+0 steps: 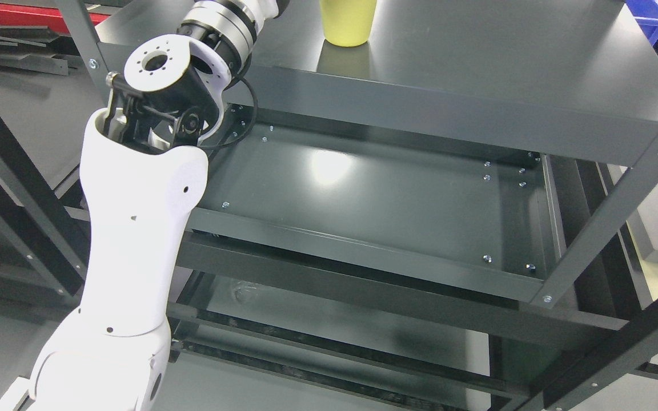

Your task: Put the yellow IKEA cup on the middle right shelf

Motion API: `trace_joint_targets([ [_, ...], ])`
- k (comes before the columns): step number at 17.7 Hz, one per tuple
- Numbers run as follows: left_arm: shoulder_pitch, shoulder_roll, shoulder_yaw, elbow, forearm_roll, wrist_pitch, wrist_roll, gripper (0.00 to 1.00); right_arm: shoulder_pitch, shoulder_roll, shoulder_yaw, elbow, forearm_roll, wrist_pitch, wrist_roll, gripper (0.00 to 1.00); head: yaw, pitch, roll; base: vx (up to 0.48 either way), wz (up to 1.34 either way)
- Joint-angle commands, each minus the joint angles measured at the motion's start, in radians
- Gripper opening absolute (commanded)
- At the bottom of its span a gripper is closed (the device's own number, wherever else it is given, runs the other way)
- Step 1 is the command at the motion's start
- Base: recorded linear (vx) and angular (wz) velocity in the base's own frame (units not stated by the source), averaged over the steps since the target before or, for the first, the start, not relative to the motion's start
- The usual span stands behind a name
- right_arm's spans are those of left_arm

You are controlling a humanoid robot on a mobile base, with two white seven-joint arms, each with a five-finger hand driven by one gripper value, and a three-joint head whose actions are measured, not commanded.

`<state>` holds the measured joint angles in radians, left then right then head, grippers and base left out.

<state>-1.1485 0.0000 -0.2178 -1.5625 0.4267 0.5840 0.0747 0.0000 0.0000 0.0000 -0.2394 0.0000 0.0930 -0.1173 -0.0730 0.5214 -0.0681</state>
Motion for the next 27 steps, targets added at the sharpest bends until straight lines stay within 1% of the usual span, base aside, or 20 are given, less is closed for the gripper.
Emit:
trace_joint_targets([
  [1, -0.005, 0.017, 0.054, -0.085, 0.0, -0.029, -0.048, 0.99, 0.014, -0.017, 0.017, 0.0, -0.025, 0.001, 0.001, 0.99, 0.0, 0.0, 0.0, 0.0, 0.0],
  [4, -0.003, 0.017, 0.046, -0.11, 0.009, -0.035, -0.171, 0.99, 0.014, -0.017, 0.017, 0.0, -0.025, 0.001, 0.001, 0.99, 0.0, 0.0, 0.0, 0.0, 0.0],
  [6, 0.0, 0.017, 0.025, -0.114, 0.02, -0.033, -0.31, 0.98, 0.014, -0.017, 0.017, 0.0, -0.025, 0.001, 0.001, 0.99, 0.0, 0.0, 0.0, 0.0, 0.0],
  [7, 0.001, 0.017, 0.008, -0.123, 0.023, -0.032, -0.402, 0.98, 0.014, -0.017, 0.017, 0.0, -0.025, 0.001, 0.001, 0.99, 0.0, 0.0, 0.0, 0.0, 0.0],
  [10, 0.007, 0.017, -0.037, -0.142, 0.052, -0.026, -0.591, 0.98, 0.014, -0.017, 0.017, 0.0, -0.025, 0.001, 0.001, 0.99, 0.0, 0.0, 0.0, 0.0, 0.0],
  [11, 0.01, 0.017, -0.073, -0.143, 0.073, -0.02, -0.665, 0.98, 0.014, -0.017, 0.017, 0.0, -0.025, 0.001, 0.001, 0.99, 0.0, 0.0, 0.0, 0.0, 0.0],
  [12, 0.035, 0.017, -0.139, -0.162, 0.108, -0.016, -0.714, 0.98, 0.014, -0.017, 0.017, 0.0, -0.025, 0.001, 0.001, 1.0, 0.0, 0.0, 0.0, 0.0, 0.0],
  [16, 0.114, 0.017, -0.319, -0.191, 0.187, -0.016, -0.727, 0.98, 0.014, -0.017, 0.017, 0.0, -0.025, 0.001, 0.001, 0.99, 0.0, 0.0, 0.0, 0.0, 0.0],
  [18, 0.162, 0.017, -0.392, -0.194, 0.188, -0.018, -0.727, 0.98, 0.014, -0.017, 0.017, 0.0, -0.025, 0.001, 0.001, 0.99, 0.0, 0.0, 0.0, 0.0, 0.0],
  [21, 0.28, 0.017, -0.483, -0.194, 0.187, -0.024, -0.727, 0.98, 0.014, -0.017, 0.017, 0.0, -0.025, 0.001, 0.001, 0.99, 0.0, 0.0, 0.0, 0.0, 0.0],
  [23, 0.355, 0.017, -0.494, -0.192, 0.182, -0.026, -0.727, 0.98, 0.014, -0.017, 0.017, 0.0, -0.025, 0.001, 0.001, 0.99, 0.0, 0.0, 0.0, 0.0, 0.0],
  [25, 0.438, 0.017, -0.476, -0.186, 0.164, -0.026, -0.727, 0.98, 0.014, -0.017, 0.017, 0.0, -0.025, 0.001, 0.001, 0.99, 0.0, 0.0, 0.0, -0.002, -0.01],
  [26, 0.501, 0.017, -0.441, -0.182, 0.13, -0.027, -0.725, 0.98, 0.014, -0.017, 0.017, 0.0, -0.025, 0.001, 0.001, 0.99, 0.0, 0.0, 0.0, -0.004, -0.02],
  [27, 0.557, 0.017, -0.39, -0.163, 0.062, -0.032, -0.724, 0.98, 0.014, -0.017, 0.017, 0.0, -0.025, 0.001, 0.001, 0.99, 0.0, 0.0, 0.0, -0.006, -0.02],
])
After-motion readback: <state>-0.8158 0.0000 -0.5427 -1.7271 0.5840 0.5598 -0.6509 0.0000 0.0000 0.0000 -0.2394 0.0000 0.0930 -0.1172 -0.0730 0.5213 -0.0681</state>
